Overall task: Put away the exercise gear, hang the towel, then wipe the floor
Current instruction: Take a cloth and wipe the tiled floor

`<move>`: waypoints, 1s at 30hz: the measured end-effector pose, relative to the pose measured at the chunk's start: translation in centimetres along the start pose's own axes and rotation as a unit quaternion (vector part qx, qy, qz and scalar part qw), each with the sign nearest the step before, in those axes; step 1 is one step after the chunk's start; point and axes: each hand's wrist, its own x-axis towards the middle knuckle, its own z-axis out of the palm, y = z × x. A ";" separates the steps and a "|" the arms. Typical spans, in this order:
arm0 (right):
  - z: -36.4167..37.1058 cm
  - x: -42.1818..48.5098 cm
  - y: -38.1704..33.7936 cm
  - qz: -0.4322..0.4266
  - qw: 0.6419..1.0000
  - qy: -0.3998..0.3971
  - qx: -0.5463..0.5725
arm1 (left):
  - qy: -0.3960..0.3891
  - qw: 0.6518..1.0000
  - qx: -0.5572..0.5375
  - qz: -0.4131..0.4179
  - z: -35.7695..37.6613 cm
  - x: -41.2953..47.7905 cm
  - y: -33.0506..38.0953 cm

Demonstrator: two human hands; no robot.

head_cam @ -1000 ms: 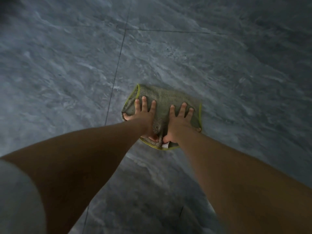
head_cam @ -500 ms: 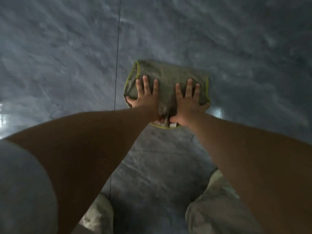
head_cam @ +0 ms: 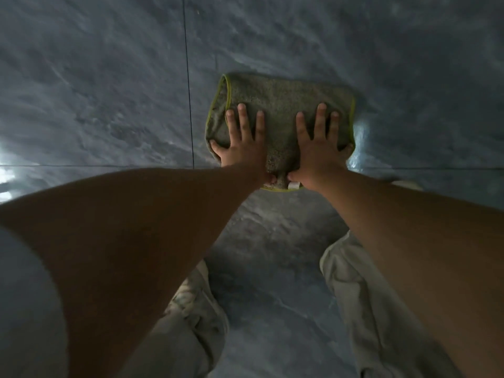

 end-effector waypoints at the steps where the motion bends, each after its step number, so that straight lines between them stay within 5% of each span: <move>1: 0.9 -0.6 -0.2 0.001 1.000 0.000 0.003 | 0.000 1.000 0.002 0.003 0.9 -0.8 -0.3; 17: 10.0 -7.3 -2.9 -0.006 0.999 0.003 -0.046 | 0.026 0.999 -0.021 0.006 10.6 -9.2 -4.4; 30: 14.9 -11.8 4.1 -0.090 0.989 0.003 -0.120 | 0.034 0.990 -0.103 -0.087 19.4 -15.9 3.2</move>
